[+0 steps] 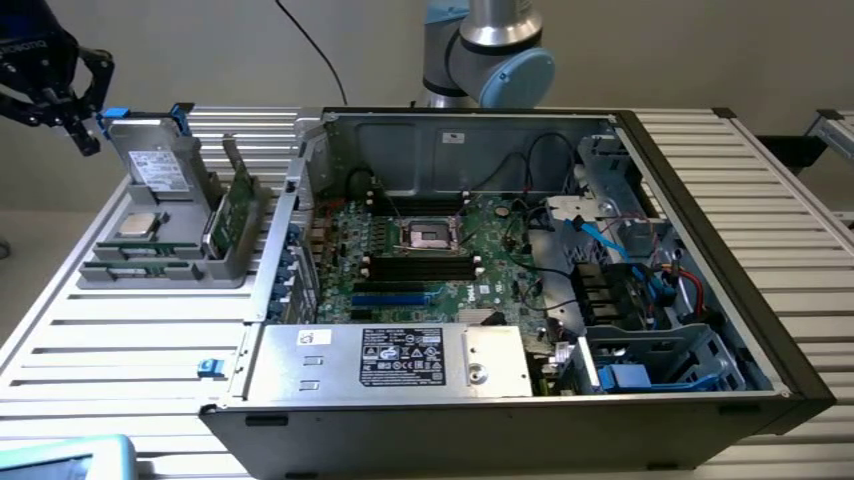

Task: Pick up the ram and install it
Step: 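Pick up the ram and move it above insertion slot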

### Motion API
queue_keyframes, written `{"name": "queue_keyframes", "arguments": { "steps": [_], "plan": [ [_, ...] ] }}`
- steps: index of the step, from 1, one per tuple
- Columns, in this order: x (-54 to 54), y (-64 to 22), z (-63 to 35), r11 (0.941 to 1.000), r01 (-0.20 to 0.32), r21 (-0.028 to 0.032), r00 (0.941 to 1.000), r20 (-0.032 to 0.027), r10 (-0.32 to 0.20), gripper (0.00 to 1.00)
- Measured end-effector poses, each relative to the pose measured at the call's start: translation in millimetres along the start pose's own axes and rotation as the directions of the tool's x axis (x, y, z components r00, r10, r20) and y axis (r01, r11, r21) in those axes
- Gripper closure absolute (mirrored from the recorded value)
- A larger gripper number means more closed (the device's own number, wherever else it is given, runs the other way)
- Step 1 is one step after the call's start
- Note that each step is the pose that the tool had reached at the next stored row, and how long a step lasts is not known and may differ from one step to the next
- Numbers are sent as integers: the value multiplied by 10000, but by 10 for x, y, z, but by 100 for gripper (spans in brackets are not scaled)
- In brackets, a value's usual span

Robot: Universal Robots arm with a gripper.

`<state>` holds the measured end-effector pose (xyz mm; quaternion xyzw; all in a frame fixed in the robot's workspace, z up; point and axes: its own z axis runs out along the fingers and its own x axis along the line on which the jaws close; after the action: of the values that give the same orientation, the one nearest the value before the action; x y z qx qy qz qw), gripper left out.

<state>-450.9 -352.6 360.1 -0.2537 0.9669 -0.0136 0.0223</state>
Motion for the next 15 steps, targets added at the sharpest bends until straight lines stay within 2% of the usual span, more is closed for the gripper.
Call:
{"name": "queue_keyframes", "arguments": {
  "steps": [4,8,11,15],
  "plan": [
    [0,0,4,9973,728,-25,9973,28,-728,89],
    [0,0,9,9893,1458,-49,9893,58,-1458,89],
    [0,0,12,9800,1989,-66,9800,81,-1989,89],
    [1,1,17,9630,2693,-86,9630,112,-2692,89]
  ]
}}
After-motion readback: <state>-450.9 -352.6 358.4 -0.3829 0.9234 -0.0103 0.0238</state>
